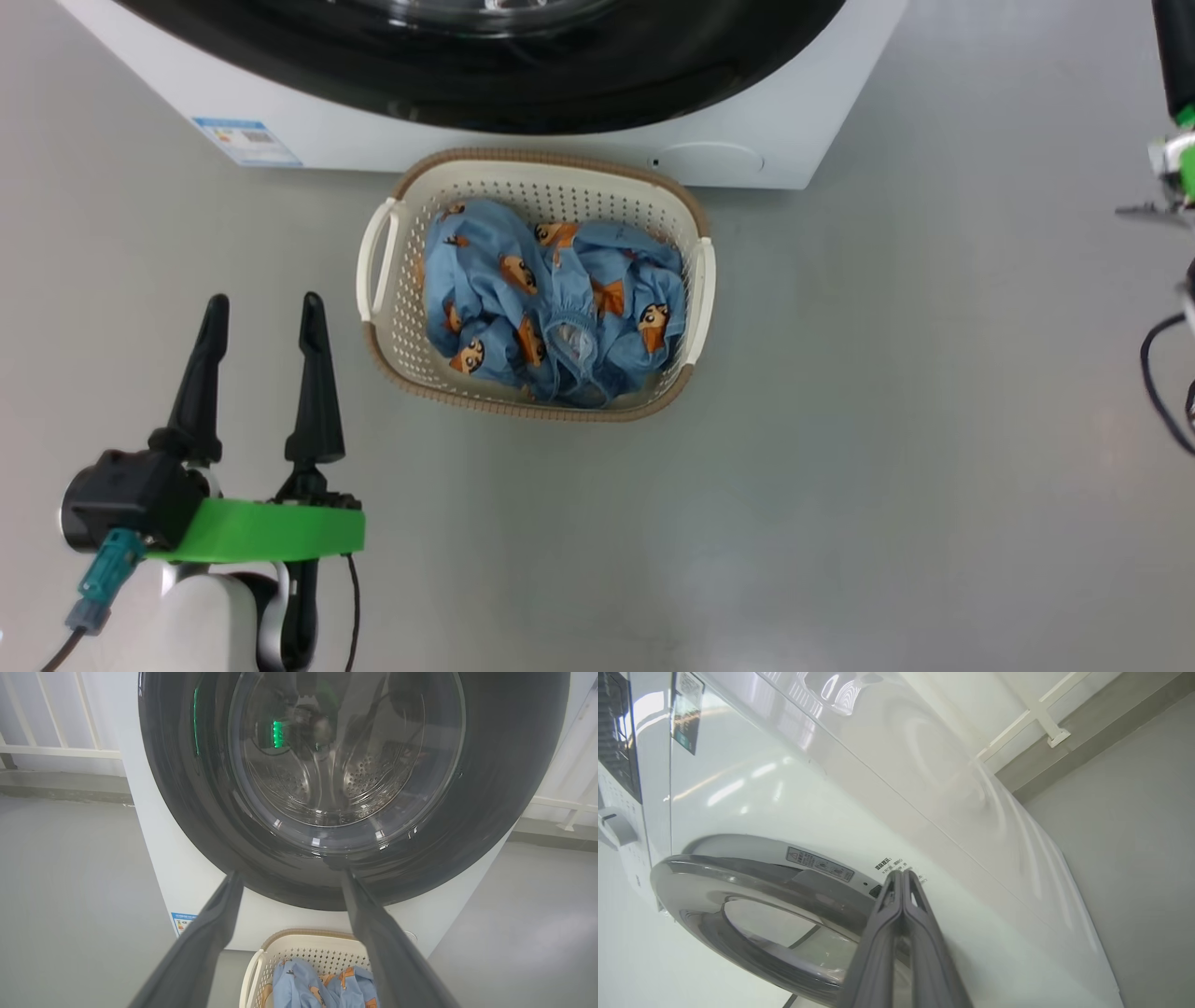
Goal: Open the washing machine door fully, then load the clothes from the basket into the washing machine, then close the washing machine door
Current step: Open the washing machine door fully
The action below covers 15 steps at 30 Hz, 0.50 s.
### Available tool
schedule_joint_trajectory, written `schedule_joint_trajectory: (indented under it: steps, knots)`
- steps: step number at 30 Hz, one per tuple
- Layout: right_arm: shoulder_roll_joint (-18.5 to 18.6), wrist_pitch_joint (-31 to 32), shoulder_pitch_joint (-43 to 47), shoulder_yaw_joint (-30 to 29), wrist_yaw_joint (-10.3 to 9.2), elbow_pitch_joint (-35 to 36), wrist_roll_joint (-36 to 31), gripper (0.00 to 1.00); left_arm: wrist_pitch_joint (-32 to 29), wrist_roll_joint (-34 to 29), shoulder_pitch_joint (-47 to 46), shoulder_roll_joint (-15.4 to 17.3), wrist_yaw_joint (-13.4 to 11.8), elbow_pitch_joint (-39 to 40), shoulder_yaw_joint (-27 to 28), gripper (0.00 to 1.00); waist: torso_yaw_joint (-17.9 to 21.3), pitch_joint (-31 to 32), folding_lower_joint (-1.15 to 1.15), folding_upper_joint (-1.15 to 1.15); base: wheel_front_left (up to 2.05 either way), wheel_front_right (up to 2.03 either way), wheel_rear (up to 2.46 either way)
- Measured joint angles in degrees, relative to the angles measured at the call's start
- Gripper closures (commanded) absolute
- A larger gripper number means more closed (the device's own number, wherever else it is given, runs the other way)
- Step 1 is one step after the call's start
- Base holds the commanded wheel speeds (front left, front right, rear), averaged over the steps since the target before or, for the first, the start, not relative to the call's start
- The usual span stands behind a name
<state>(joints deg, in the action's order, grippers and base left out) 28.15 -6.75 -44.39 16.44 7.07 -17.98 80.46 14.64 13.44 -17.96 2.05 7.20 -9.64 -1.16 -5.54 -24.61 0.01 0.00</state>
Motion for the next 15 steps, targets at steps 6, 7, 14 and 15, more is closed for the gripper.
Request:
schedule_joint_trajectory:
  steps: [6, 7, 14, 15]
  knots:
    - [1.03, 6.95, -3.76, 0.27, 0.0, 3.22, 9.04, 1.0, 0.0, 0.09, -1.04, 0.0, 0.03, 0.27, -0.36, 0.0, -0.7, -1.78, 0.0, 0.0, 0.0, 0.0, 0.0]
    - [1.15, 8.06, -4.27, 0.29, 0.0, 3.45, 9.62, 1.0, 0.0, 0.09, -1.04, -0.01, 0.09, 0.27, -0.42, 0.0, -0.81, -2.02, 0.0, 0.0, 0.0, 0.0, 0.0]
    - [1.62, 15.14, -8.87, 0.08, 0.0, 4.11, 12.91, 1.0, 0.0, 0.59, -1.87, -0.01, 0.09, 0.36, -0.87, 0.0, -1.53, -3.62, 0.0, 0.0, 0.0, 0.0, 0.0]
    - [1.62, 15.14, -8.87, 0.08, 0.0, 4.11, 12.91, 1.0, 0.0, 0.59, -1.87, -0.01, 0.09, 0.36, -0.87, 0.0, -1.53, -3.62, 0.0, 0.0, 0.0, 0.0, 0.0]
